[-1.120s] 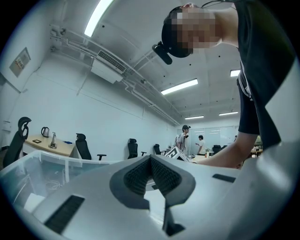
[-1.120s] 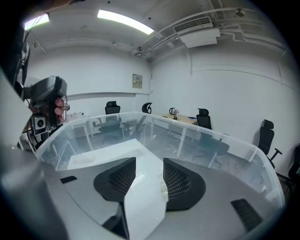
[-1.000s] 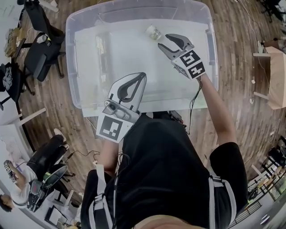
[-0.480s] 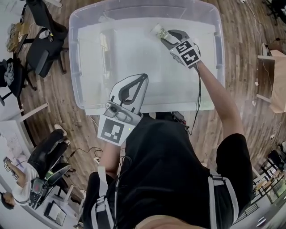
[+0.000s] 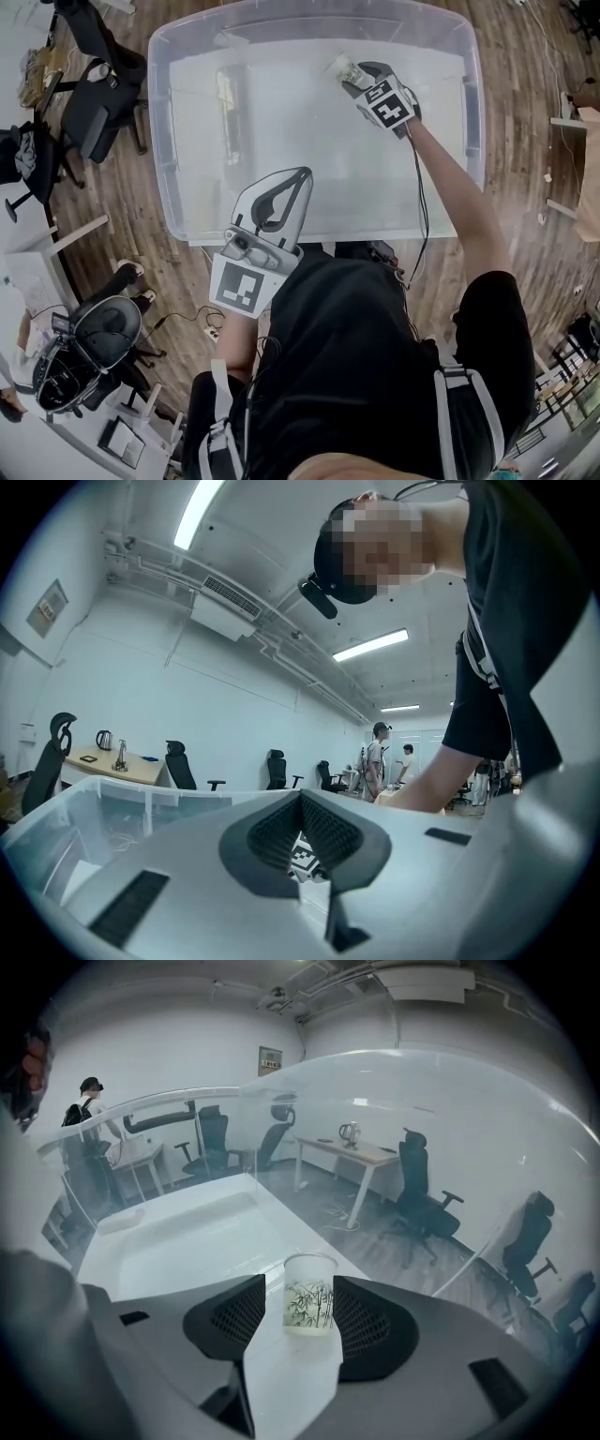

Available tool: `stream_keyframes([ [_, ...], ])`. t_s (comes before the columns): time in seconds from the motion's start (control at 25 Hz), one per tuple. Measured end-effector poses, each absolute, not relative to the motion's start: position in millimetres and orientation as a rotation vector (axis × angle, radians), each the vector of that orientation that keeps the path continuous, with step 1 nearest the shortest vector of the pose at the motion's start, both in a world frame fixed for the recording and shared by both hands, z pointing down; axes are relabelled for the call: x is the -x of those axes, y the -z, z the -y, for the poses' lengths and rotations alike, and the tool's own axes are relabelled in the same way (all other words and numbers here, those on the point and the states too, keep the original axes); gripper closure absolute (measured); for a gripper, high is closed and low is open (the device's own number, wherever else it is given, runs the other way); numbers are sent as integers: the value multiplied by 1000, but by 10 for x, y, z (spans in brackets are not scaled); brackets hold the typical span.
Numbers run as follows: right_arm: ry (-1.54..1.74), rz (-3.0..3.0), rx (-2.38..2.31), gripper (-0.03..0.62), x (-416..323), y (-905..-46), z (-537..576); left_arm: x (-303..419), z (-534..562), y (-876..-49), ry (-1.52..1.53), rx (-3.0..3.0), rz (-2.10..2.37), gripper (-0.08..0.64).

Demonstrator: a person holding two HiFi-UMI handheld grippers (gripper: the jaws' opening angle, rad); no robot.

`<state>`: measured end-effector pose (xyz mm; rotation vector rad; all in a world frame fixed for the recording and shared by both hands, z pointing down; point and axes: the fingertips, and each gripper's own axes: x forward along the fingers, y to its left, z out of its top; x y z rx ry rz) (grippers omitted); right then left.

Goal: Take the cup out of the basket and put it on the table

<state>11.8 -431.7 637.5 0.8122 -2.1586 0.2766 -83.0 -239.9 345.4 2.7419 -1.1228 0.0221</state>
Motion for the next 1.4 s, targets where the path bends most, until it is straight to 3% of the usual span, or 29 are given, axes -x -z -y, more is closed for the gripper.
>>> stream_keyframes([
  [1.4, -223, 2054, -737, 342, 27, -7049, 4564, 962, 2498, -3523, -36, -2701, 1183, 543],
])
